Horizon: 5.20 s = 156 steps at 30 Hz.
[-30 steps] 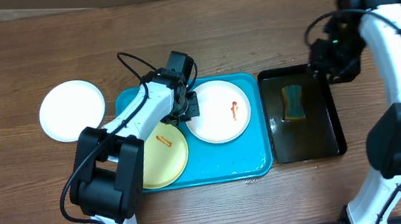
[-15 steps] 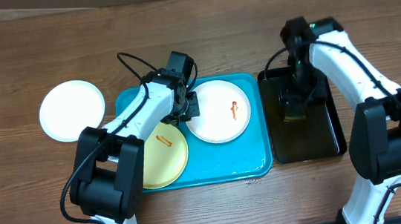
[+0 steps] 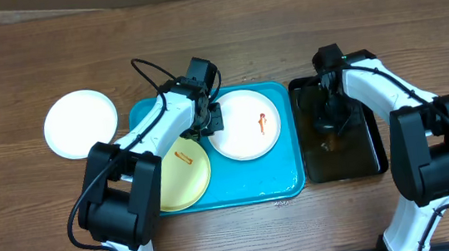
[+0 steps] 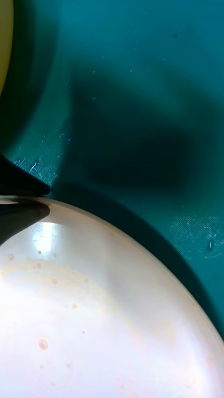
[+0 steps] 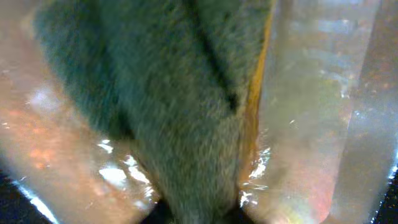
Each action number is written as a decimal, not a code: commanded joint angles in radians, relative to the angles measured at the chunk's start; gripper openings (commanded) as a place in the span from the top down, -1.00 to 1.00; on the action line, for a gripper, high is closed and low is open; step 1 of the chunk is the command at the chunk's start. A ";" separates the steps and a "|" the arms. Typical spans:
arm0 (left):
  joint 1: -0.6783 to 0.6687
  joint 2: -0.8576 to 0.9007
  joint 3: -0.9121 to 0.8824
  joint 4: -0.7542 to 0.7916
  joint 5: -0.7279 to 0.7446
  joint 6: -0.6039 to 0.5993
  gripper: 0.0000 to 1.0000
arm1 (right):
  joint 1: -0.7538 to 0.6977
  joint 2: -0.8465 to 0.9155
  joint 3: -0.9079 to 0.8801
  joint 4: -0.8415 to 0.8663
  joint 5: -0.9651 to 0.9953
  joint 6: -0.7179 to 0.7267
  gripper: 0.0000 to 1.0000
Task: Clean dirty plates on tray and stack at the side
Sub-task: 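Lower right gripper into basin and grasp the yellow-green sponge, then soak the sponge in basin water with right gripper, then carry sponge over held plate and scrub its surface with right gripper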
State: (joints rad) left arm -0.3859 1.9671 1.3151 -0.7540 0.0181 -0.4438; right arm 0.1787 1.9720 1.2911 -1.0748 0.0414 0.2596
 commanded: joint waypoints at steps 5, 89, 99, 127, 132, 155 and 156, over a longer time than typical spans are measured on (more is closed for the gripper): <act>-0.001 -0.005 -0.021 0.003 -0.026 -0.017 0.88 | 0.003 -0.019 -0.016 0.001 0.010 0.003 -0.44; -0.001 -0.005 -0.021 0.000 -0.029 -0.013 0.68 | -0.010 -0.018 0.035 0.108 0.023 -0.050 0.31; 0.002 -0.005 -0.020 0.023 -0.029 -0.013 0.61 | -0.010 -0.018 0.035 0.098 0.024 -0.051 0.93; 0.013 -0.005 0.023 0.010 0.018 0.023 0.63 | 0.018 -0.085 0.163 -0.044 0.082 -0.045 0.92; 0.025 -0.005 0.023 0.048 0.006 0.040 0.92 | 0.059 -0.097 0.163 -0.070 0.203 -0.045 0.92; 0.043 -0.005 0.023 0.003 0.076 0.009 0.91 | 0.168 -0.100 0.163 -0.126 0.435 0.175 0.92; 0.043 -0.005 0.023 0.002 0.076 0.008 0.91 | 0.168 -0.100 0.163 -0.132 0.464 0.232 0.92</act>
State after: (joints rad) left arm -0.3508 1.9675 1.3224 -0.7441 0.0971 -0.4171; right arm 0.3325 1.9079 1.4326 -1.1976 0.4091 0.4187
